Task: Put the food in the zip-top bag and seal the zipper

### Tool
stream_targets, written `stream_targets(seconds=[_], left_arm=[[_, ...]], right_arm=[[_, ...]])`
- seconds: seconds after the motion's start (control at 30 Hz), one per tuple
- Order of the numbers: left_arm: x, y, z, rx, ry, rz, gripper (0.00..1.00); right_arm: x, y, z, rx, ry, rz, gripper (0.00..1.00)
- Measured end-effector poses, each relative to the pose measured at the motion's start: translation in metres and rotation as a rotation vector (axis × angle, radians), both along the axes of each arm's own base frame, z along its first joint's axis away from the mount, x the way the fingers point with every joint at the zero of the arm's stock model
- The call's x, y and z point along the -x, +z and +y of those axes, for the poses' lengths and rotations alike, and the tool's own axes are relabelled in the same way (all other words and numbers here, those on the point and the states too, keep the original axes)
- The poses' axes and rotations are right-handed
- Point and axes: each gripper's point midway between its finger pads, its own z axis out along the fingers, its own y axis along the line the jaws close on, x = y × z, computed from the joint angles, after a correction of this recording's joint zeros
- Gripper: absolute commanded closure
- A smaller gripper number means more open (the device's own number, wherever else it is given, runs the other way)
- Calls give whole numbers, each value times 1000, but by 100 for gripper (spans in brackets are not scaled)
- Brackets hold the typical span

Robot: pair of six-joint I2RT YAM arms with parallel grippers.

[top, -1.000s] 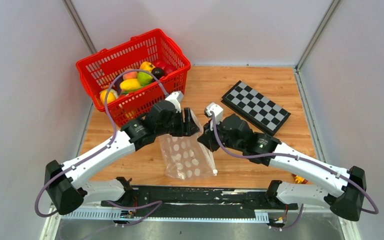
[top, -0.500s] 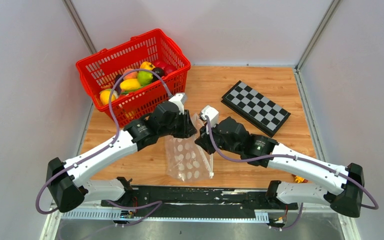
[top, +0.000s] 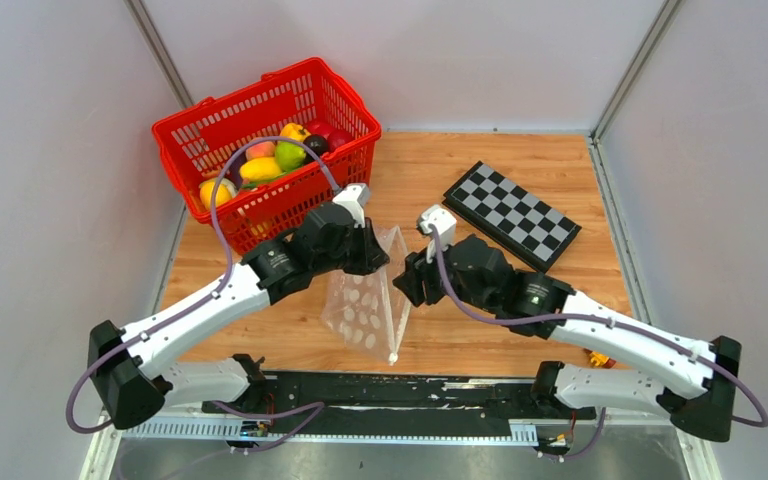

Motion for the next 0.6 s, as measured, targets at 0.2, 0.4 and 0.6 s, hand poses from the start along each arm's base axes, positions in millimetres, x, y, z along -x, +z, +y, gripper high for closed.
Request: stream_targets(seconds=[0.2,0.4,0.6], left_arm=[[2,14,2,48,-1,-41,83],[1,22,1,73,0,-62,83],[0,25,0,87,-1,-73,83]], right_arm=[[-17,31,-43,-96,-183,-4,51],[-20,19,-49,-157,-224,119,50],[-3,-17,-22,-157,-123,278,62]])
